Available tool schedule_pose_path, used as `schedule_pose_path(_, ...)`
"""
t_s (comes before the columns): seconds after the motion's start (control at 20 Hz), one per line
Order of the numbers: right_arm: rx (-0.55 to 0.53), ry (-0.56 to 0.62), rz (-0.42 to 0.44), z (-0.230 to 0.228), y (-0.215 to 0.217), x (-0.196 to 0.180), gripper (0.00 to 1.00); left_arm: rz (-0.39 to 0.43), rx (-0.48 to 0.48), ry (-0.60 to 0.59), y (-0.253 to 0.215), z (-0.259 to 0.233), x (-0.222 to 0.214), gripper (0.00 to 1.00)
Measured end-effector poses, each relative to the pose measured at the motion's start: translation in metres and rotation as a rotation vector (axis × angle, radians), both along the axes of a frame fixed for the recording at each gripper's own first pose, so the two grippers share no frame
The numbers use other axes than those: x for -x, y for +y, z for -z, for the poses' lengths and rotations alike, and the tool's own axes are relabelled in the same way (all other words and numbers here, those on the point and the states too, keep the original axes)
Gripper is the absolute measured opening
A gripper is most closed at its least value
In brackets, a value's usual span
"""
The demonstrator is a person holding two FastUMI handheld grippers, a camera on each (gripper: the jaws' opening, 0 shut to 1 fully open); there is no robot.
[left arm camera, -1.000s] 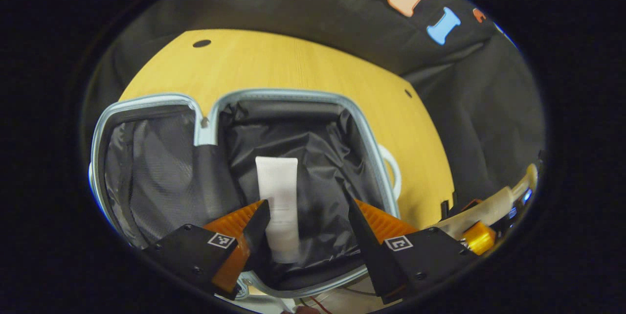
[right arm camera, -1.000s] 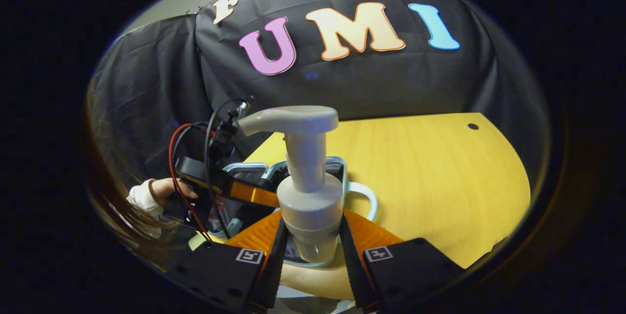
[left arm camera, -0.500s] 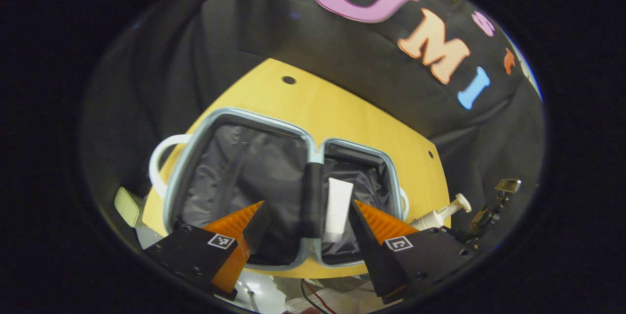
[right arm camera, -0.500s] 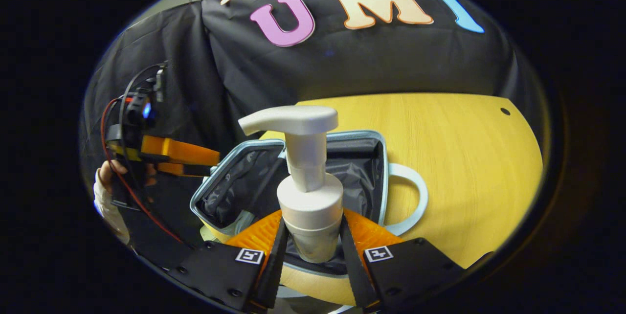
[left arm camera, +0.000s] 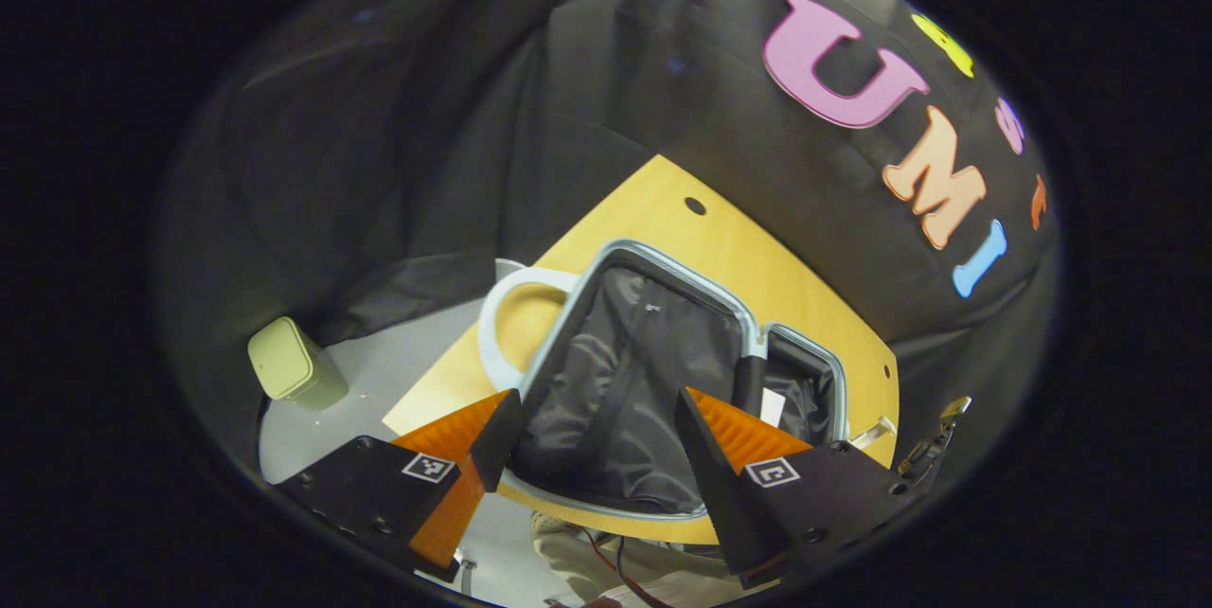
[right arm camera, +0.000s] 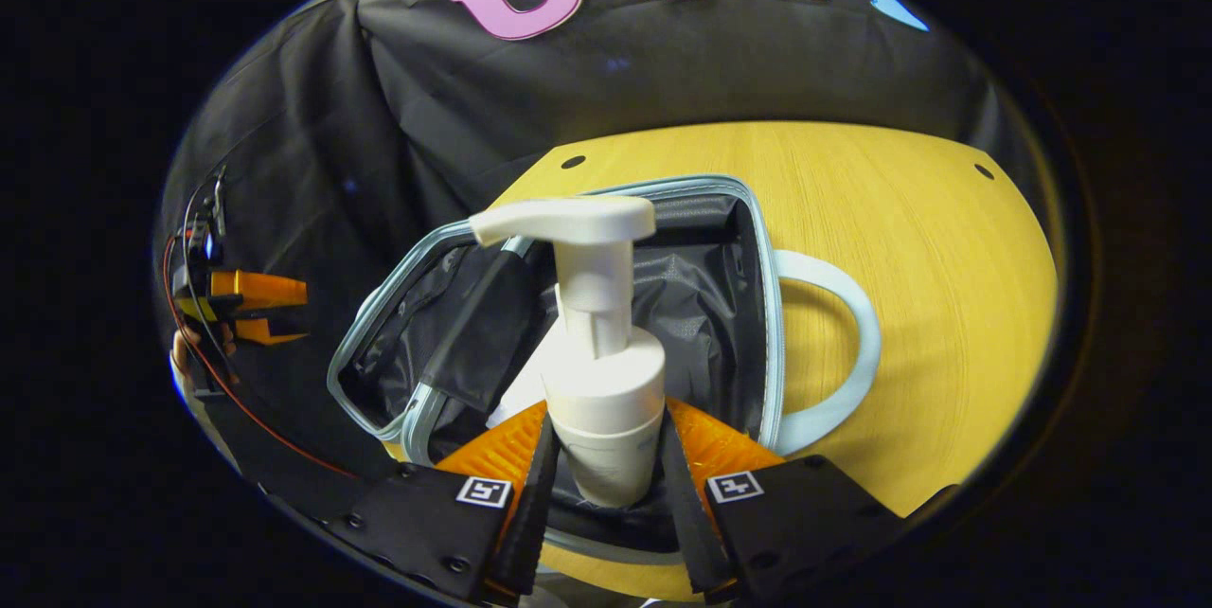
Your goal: First open the suitcase, pack the skin care products into it, and then close the suitcase.
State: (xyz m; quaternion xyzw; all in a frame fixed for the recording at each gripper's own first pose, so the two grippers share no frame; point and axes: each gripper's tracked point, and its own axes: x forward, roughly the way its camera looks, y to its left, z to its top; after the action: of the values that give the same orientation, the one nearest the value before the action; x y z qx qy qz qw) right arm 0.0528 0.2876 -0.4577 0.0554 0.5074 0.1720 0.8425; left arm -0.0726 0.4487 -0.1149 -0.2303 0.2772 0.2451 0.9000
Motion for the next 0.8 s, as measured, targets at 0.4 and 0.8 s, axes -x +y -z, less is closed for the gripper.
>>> schedule_pose_path(0.4, -0.042, -0.060, 0.071, -0.023, -0.005, -0.015, 0.73, -0.078, 0.077, -0.046, 0.041, 0.026, -0.010, 0.91)
schedule_pose_path(0.8, 0.040, -0.265, 0.236, -0.105, -0.093, -0.051, 0.93, -0.155, 0.137, -0.031, 0.090, 0.057, -0.021, 0.95)
